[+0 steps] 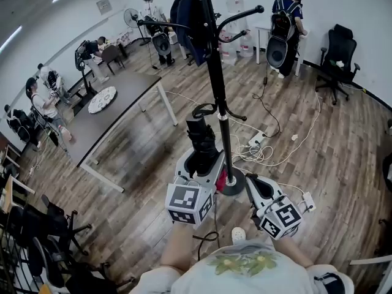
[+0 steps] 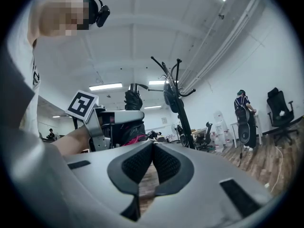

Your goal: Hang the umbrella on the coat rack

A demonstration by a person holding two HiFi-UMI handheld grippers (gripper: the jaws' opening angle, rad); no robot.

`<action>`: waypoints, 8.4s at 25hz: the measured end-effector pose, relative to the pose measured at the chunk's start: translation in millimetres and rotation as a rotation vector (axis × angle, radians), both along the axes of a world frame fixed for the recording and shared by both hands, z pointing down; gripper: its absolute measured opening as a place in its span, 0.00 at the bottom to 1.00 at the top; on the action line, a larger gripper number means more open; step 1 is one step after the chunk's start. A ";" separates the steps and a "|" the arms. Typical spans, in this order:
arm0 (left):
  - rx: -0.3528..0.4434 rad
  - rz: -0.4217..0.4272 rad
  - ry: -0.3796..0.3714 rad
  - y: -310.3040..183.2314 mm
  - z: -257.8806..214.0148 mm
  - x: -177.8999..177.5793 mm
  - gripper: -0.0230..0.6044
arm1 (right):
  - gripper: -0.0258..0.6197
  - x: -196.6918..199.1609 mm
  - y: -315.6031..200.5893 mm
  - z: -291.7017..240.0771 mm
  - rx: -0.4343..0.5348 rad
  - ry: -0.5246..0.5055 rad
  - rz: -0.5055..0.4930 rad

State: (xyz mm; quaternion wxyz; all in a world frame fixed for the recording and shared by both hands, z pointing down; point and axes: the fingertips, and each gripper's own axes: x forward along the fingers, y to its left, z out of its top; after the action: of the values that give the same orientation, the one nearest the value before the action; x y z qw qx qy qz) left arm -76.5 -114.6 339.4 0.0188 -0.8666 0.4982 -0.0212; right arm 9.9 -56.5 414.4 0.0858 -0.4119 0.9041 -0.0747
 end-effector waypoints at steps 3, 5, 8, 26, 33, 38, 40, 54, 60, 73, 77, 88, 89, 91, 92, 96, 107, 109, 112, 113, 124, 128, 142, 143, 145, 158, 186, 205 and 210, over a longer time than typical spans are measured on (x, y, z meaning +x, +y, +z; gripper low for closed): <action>0.014 -0.002 0.000 -22.8 -7.9 3.0 0.42 | 0.05 1.1 -19.8 -0.2 -0.013 -0.003 -0.014; 0.022 -0.005 0.002 -37.7 -13.1 3.2 0.42 | 0.05 0.9 -33.5 -0.4 -0.021 -0.005 -0.021; 0.033 -0.011 0.004 -59.8 -20.3 5.3 0.42 | 0.05 2.1 -54.7 -1.5 -0.026 -0.004 -0.029; 0.091 -0.040 -0.003 -118.6 -29.9 10.0 0.42 | 0.05 6.5 -106.2 22.6 -0.037 -0.020 -0.065; 0.088 -0.048 0.001 -136.5 -33.2 13.8 0.42 | 0.05 13.4 -119.8 21.8 -0.028 -0.040 -0.065; 0.081 -0.047 -0.005 -140.0 -24.0 8.5 0.42 | 0.05 10.1 -117.7 32.9 -0.031 -0.048 -0.063; 0.065 -0.043 0.003 -147.8 -25.5 8.2 0.42 | 0.05 10.0 -121.7 29.7 -0.033 -0.048 -0.066; -0.022 -0.031 0.041 -185.1 -18.8 6.5 0.42 | 0.05 14.7 -145.3 23.4 -0.064 -0.040 -0.051; -0.049 -0.033 0.041 -190.9 -8.8 7.1 0.42 | 0.05 15.3 -149.8 24.7 -0.074 -0.041 -0.053; -0.094 -0.021 0.016 -194.1 7.1 12.3 0.42 | 0.05 11.7 -153.3 26.4 -0.084 -0.041 -0.062; -0.092 -0.033 0.000 -196.3 8.8 12.6 0.42 | 0.05 13.9 -156.0 29.1 -0.089 -0.044 -0.059; -0.085 -0.070 -0.066 -203.2 13.6 9.3 0.42 | 0.05 15.4 -161.1 33.1 -0.099 -0.051 -0.046; -0.087 -0.070 -0.065 -203.5 13.6 8.7 0.42 | 0.05 15.4 -160.9 32.9 -0.099 -0.051 -0.045; -0.091 -0.069 -0.058 -203.4 13.5 8.1 0.42 | 0.05 16.0 -160.2 32.7 -0.100 -0.050 -0.041; -0.094 -0.068 -0.054 -203.7 13.7 8.2 0.42 | 0.05 16.7 -160.3 32.8 -0.101 -0.050 -0.039; -0.100 -0.069 -0.049 -208.4 15.7 9.4 0.42 | 0.05 19.2 -164.0 34.1 -0.104 -0.050 -0.037; -0.133 -0.072 -0.032 -220.2 27.6 7.6 0.42 | 0.05 19.0 -169.8 35.6 -0.108 -0.048 -0.035; -0.138 -0.074 -0.028 -222.4 29.7 6.6 0.42 | 0.05 18.4 -170.4 36.3 -0.110 -0.045 -0.035; -0.143 -0.076 -0.023 -223.9 32.6 3.6 0.42 | 0.05 16.0 -170.0 38.6 -0.115 -0.041 -0.034; -0.145 -0.076 -0.022 -224.2 33.8 2.9 0.42 | 0.05 15.4 -169.6 39.5 -0.116 -0.041 -0.033; -0.175 -0.074 -0.007 -235.4 46.7 4.1 0.42 | 0.05 15.9 -173.0 43.1 -0.123 -0.034 -0.030; -0.184 -0.077 -0.007 -240.0 51.0 4.8 0.42 | 0.05 16.2 -175.8 45.3 -0.130 -0.034 -0.030; -0.171 -0.046 -0.011 -240.1 65.5 14.0 0.42 | 0.05 6.1 -173.1 49.5 -0.139 -0.028 -0.052; -0.167 -0.038 -0.012 -239.8 66.7 16.7 0.42 | 0.05 5.5 -173.2 49.1 -0.138 -0.028 -0.054; -0.155 -0.022 -0.005 -238.5 68.8 21.5 0.43 | 0.05 3.6 -172.8 49.3 -0.140 -0.028 -0.058; -0.046 -0.015 0.045 -240.5 71.2 26.7 0.44 | 0.05 2.7 -168.9 56.4 -0.152 -0.027 -0.057; -0.022 -0.002 0.088 -154.0 63.6 8.0 0.39 | 0.05 -5.2 -123.0 38.8 -0.122 0.004 -0.038; -0.052 -0.040 0.155 -45.3 52.8 -10.3 0.04 | 0.04 -10.9 -81.4 1.4 -0.105 0.053 0.056; -0.079 -0.040 0.167 -31.2 56.4 -14.8 0.04 | 0.04 -12.0 -67.8 -0.5 -0.111 0.053 0.065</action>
State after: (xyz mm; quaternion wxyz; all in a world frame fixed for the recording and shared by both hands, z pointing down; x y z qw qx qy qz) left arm -91.2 -145.8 395.8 -0.0576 -0.8552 0.5141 0.0308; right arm -2.1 -124.3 414.0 0.0412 -0.4469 0.8867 -0.1108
